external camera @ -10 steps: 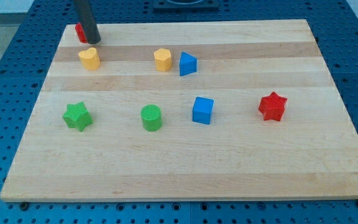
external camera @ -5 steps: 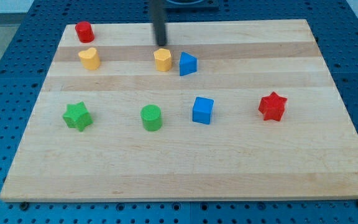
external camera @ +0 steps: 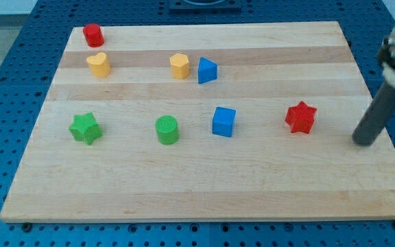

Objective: Push the blue cube to the top center

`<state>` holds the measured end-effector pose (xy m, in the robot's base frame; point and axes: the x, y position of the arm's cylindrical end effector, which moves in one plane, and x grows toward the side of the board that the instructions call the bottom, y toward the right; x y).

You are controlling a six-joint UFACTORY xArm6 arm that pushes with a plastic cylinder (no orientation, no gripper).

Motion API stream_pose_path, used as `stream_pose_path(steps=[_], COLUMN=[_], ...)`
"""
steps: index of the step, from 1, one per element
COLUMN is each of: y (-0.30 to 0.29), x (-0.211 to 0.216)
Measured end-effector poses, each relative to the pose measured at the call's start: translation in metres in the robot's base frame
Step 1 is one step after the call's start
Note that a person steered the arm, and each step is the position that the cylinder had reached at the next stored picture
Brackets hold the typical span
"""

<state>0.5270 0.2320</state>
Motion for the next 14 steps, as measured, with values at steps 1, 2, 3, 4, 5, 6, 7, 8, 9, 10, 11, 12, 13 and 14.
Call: stream_pose_path(steps=[1,2,3,4,5,6,7,8,9,10,11,12,13,14], y=[-0.063,-0.138,-0.205,-0.231,-0.231,-0.231,-0.229,-0.189,-0.165,-0.158,-0.156,-0.127,-0.114,-0.117], x=[0.036,0.041,0.030,-0.007,-0.050,-0.055,-0.049,-0.074,-0.123,-0.151,-0.126,-0.133,-0.166,-0.219])
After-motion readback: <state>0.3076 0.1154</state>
